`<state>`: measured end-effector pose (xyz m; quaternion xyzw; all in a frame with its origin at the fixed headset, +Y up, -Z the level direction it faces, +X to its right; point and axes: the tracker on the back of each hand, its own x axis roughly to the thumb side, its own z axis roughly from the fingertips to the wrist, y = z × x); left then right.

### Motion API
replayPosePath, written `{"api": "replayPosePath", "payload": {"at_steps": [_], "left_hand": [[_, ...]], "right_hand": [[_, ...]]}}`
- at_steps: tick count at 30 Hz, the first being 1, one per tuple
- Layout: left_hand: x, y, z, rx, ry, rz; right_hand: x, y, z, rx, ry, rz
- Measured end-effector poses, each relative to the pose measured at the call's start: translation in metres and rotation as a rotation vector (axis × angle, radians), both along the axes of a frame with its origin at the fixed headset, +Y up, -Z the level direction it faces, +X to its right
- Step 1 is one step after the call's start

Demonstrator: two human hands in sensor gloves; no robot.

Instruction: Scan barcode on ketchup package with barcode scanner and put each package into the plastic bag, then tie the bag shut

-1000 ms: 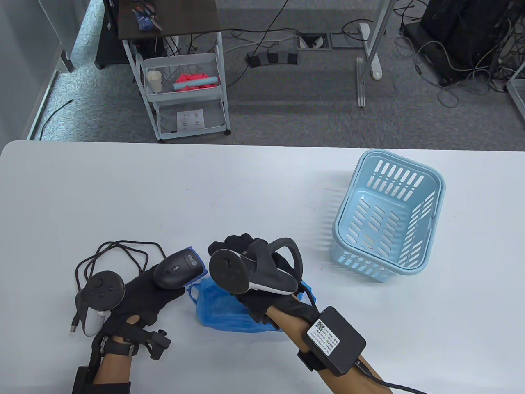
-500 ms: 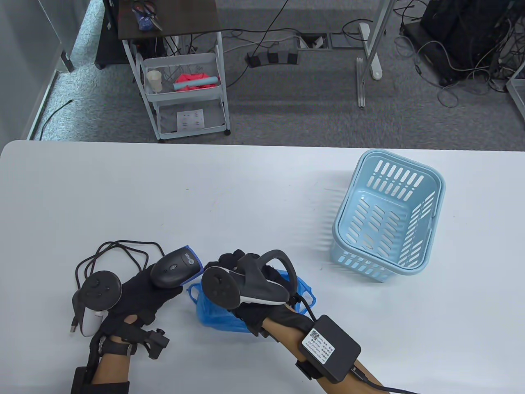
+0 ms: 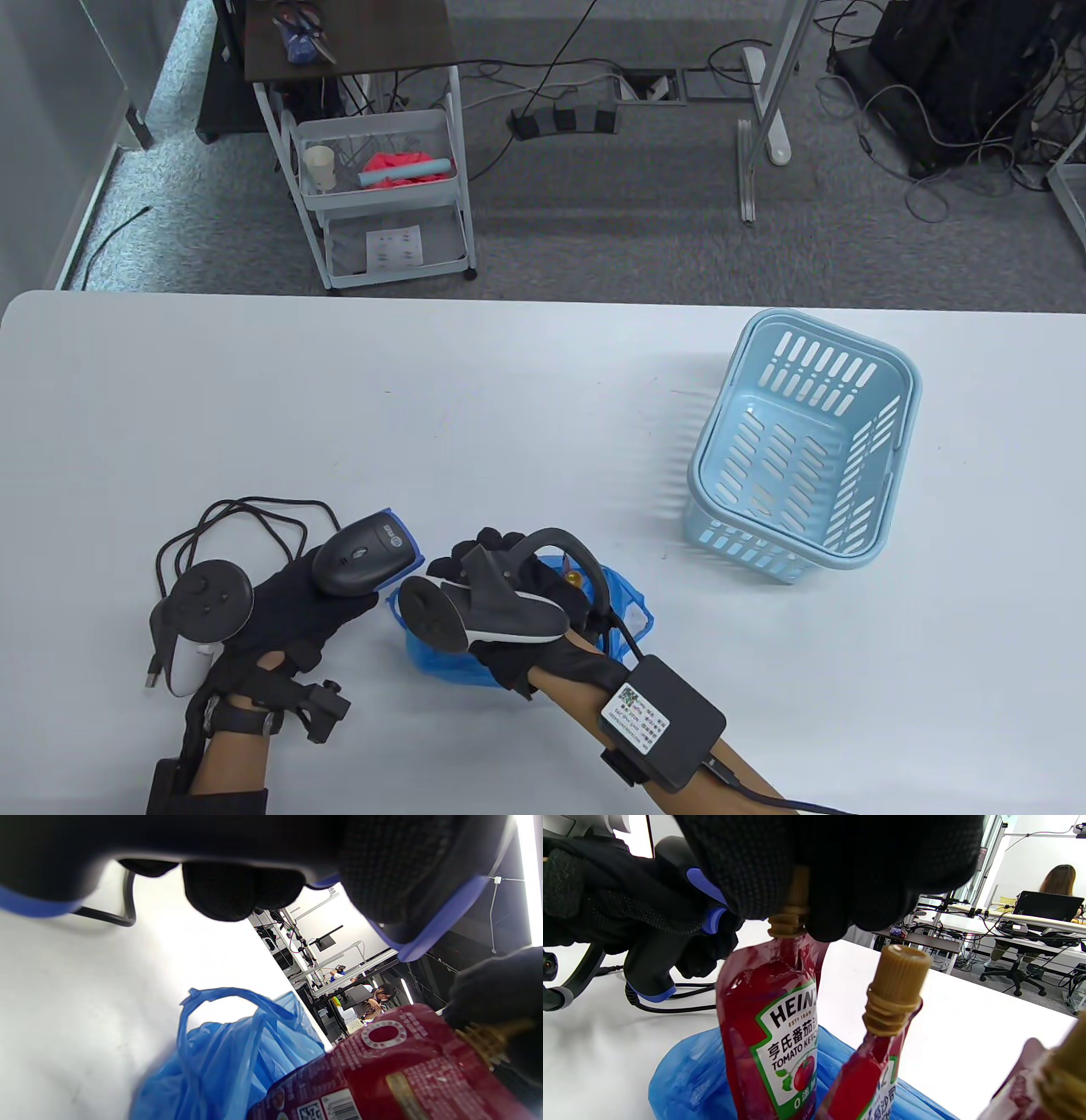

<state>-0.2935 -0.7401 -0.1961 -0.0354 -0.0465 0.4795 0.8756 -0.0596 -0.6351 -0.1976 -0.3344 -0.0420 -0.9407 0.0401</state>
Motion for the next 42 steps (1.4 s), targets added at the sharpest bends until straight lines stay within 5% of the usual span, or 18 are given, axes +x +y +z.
{"api": "replayPosePath", "payload": {"at_steps": [26, 34, 42], "left_hand": [[0.002, -0.001, -0.001, -0.013, -0.004, -0.006], [0.001, -0.001, -0.001, -0.013, -0.001, -0.004], [0.001, -0.002, -0.001, -0.018, 0.000, -0.001]], "right_hand": [[-0.004, -0.015, 0.003, -0.001, 0.001, 0.088], [0.024, 0.017, 0.005, 0.033, -0.052, -0.123], [0.104, 0.050, 0.019, 0.167, -0.175, -0.294]]}}
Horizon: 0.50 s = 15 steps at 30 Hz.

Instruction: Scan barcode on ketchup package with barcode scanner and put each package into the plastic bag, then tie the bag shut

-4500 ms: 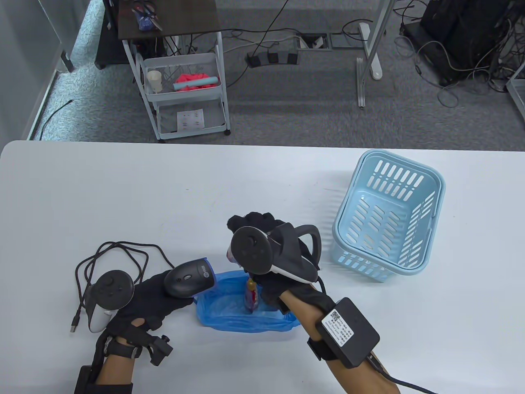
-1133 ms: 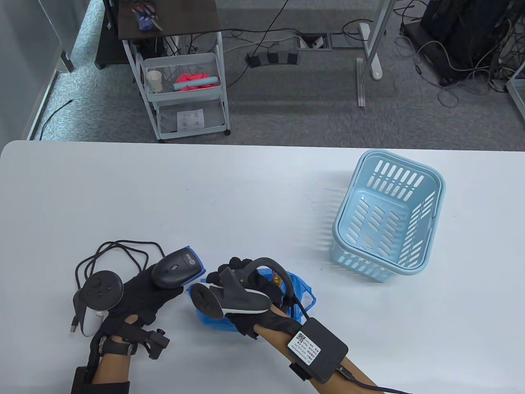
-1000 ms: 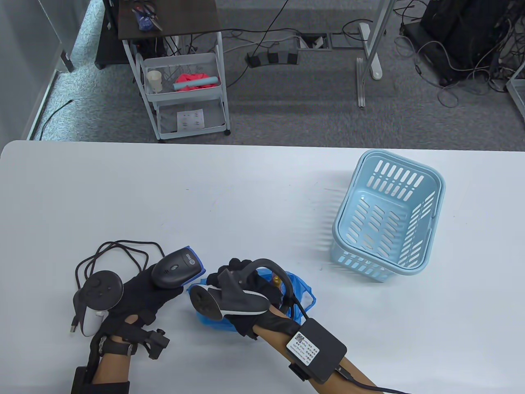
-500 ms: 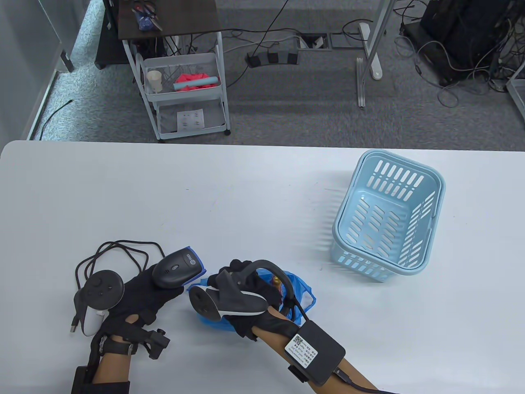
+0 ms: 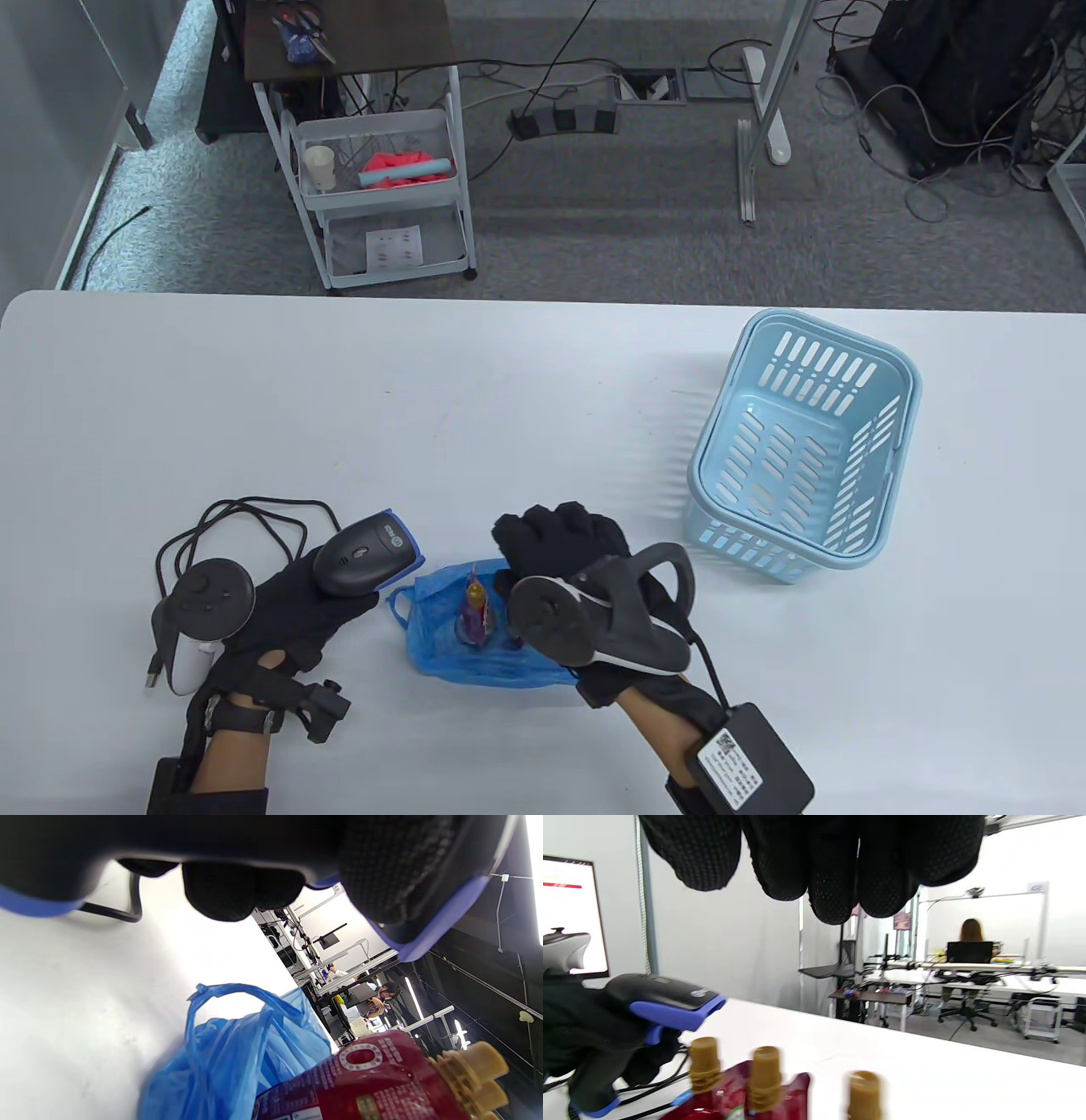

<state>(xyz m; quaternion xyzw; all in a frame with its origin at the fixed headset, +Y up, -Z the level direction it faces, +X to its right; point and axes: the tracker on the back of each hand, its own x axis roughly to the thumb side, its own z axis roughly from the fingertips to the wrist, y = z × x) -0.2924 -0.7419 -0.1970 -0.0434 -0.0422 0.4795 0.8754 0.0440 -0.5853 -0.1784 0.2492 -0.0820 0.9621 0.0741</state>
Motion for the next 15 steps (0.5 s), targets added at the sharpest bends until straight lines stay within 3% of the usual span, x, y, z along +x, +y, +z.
{"api": "replayPosePath", "payload": {"at_steps": [6, 15], "left_hand": [[0.001, -0.001, 0.000, -0.005, -0.004, -0.010], [0.000, -0.001, -0.001, -0.009, 0.000, -0.013]], "right_hand": [[0.059, -0.022, 0.010, -0.020, -0.093, -0.009], [0.106, -0.093, 0.025, -0.134, -0.188, 0.118]]}}
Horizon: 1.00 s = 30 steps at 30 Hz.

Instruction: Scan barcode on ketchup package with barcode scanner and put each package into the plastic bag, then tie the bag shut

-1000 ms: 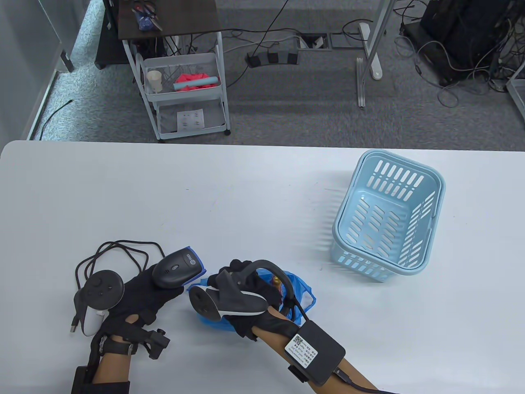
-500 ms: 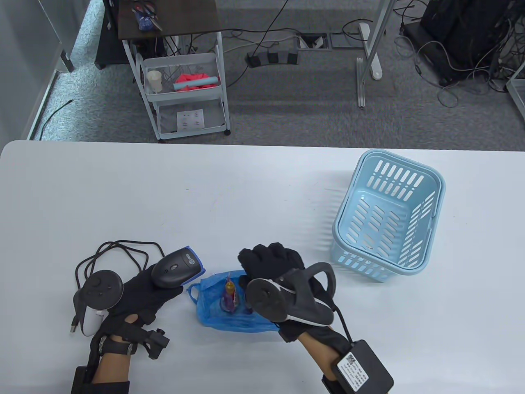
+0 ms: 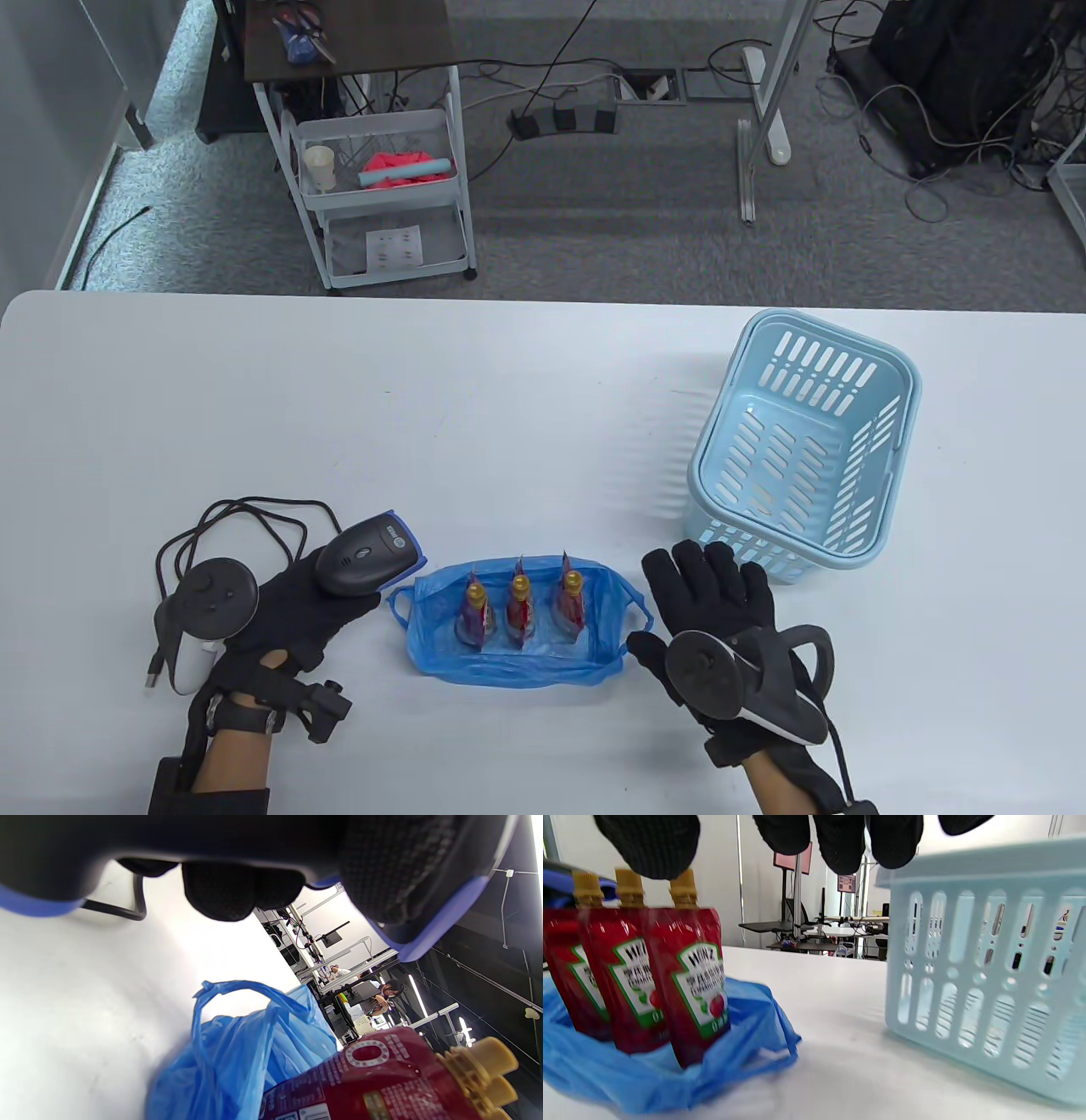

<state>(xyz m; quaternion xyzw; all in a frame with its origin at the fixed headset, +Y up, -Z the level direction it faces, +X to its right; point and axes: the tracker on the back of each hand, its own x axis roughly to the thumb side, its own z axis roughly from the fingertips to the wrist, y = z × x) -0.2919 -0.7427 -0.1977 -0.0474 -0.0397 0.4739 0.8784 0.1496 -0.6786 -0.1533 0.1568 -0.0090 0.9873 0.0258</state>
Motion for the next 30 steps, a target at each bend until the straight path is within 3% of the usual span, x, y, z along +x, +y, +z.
{"api": "replayPosePath", "payload": {"at_steps": [7, 18, 26, 30], "left_hand": [[0.000, 0.000, 0.000, -0.005, 0.000, -0.004], [-0.001, 0.009, -0.003, -0.012, 0.049, -0.023], [-0.014, 0.013, -0.020, -0.128, 0.175, -0.040], [-0.018, 0.006, -0.033, -0.240, 0.188, -0.113]], "right_hand": [[0.011, -0.035, 0.002, -0.076, -0.039, 0.050], [0.017, -0.047, 0.001, -0.101, -0.064, 0.036], [0.025, -0.050, 0.000, -0.107, -0.086, 0.008], [0.025, -0.051, -0.001, -0.117, -0.091, -0.004]]}}
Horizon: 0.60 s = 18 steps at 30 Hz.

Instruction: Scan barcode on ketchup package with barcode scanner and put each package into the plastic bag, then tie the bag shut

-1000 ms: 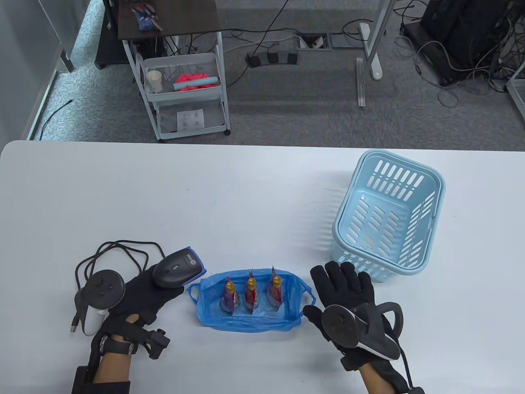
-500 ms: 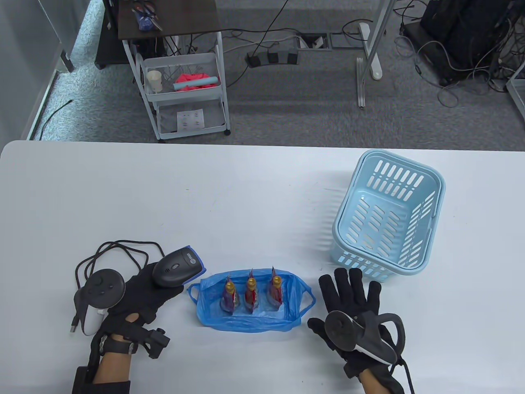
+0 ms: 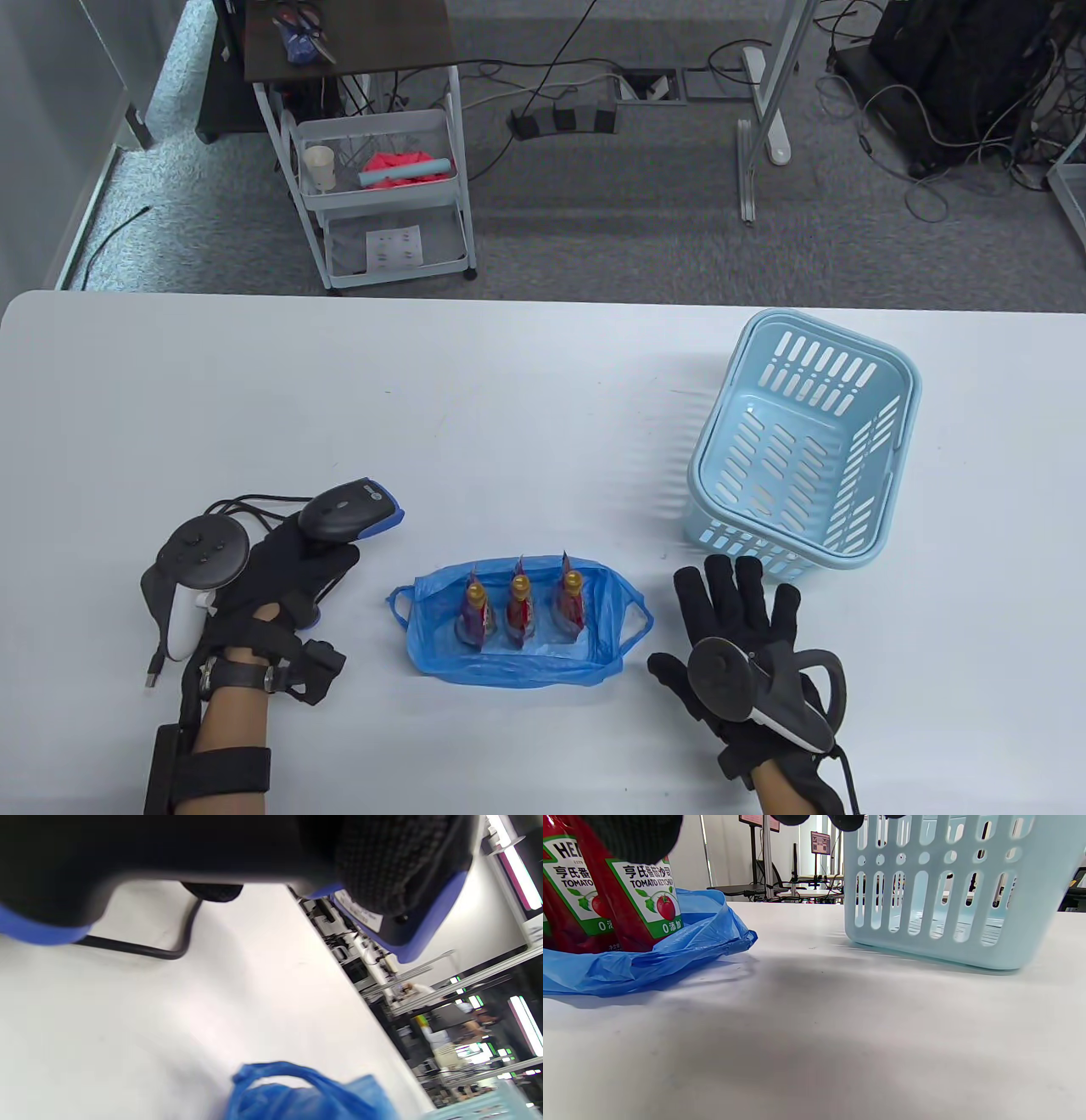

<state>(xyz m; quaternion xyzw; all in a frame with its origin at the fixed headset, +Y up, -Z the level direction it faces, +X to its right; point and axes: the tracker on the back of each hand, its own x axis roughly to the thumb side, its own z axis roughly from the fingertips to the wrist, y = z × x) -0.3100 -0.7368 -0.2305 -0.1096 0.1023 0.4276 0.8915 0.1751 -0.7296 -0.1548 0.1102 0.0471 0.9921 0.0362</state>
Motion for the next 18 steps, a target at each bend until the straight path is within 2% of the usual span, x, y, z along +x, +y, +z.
{"api": "replayPosePath", "payload": {"at_steps": [9, 18], "left_hand": [[-0.001, -0.017, -0.022, -0.172, 0.054, -0.117], [-0.002, -0.024, -0.028, -0.233, 0.094, -0.157]], "right_hand": [[-0.001, 0.000, 0.000, -0.025, -0.003, 0.000], [0.002, -0.001, -0.002, -0.035, -0.015, -0.018]]}}
